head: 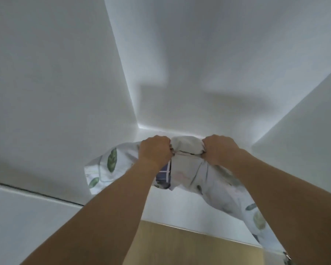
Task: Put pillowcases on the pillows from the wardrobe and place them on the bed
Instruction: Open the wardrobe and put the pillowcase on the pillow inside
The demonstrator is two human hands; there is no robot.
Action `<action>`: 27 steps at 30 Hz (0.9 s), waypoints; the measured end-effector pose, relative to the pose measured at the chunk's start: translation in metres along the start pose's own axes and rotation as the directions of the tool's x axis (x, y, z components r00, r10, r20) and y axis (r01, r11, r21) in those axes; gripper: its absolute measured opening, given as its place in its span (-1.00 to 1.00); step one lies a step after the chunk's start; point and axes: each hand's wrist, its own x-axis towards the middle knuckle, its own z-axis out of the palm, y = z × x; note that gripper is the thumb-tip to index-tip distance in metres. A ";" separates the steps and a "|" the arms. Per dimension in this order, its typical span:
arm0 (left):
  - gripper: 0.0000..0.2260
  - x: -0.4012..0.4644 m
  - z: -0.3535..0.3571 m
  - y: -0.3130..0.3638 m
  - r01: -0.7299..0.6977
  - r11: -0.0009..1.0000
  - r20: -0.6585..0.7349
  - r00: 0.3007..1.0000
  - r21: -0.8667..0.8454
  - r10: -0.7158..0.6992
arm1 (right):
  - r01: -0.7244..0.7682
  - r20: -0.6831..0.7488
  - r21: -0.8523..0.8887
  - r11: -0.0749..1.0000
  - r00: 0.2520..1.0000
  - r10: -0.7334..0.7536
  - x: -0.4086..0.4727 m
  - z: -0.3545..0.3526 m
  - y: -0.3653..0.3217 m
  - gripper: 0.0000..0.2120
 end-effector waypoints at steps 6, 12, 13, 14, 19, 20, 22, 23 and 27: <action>-0.85 -0.101 -0.209 0.010 0.118 0.991 -0.025 0.992 -0.070 -0.120 | 0.048 0.020 0.004 0.999 0.999 -0.048 -0.124 -0.195 -0.039 -0.79; -0.92 -0.186 -0.402 0.013 0.237 0.949 -0.112 0.958 -0.207 -0.264 | 0.136 -0.251 0.045 0.990 0.960 -0.121 -0.243 -0.350 -0.083 -0.71; -0.90 -0.194 -0.423 0.011 0.245 0.940 -0.127 0.952 -0.236 -0.280 | 0.166 -0.301 0.055 0.985 0.943 -0.143 -0.254 -0.361 -0.090 -0.67; -0.89 -0.202 -0.440 0.009 0.247 0.933 -0.140 0.947 -0.262 -0.289 | 0.196 -0.329 0.070 0.978 0.930 -0.163 -0.262 -0.369 -0.097 -0.63; -0.87 -0.234 -0.476 -0.001 0.230 0.908 -0.148 0.944 -0.351 -0.296 | 0.212 -0.146 0.180 0.961 0.971 -0.187 -0.278 -0.393 -0.118 -0.12; -0.87 -0.238 -0.478 -0.003 0.231 0.905 -0.151 0.942 -0.357 -0.300 | 0.198 -0.088 0.196 0.960 0.979 -0.184 -0.279 -0.396 -0.120 -0.05; -0.86 -0.243 -0.479 -0.008 0.231 0.896 -0.154 0.939 -0.379 -0.307 | 0.190 -0.042 0.203 0.961 0.982 -0.185 -0.282 -0.397 -0.127 0.03; -0.86 -0.244 -0.480 -0.010 0.228 0.891 -0.147 0.941 -0.392 -0.306 | 0.192 -0.060 0.189 0.963 0.981 -0.184 -0.284 -0.395 -0.131 0.03; -0.89 -0.248 -0.482 -0.010 0.206 0.882 -0.077 0.962 -0.423 -0.262 | 0.148 -0.212 0.109 0.983 0.970 -0.122 -0.289 -0.380 -0.140 -0.35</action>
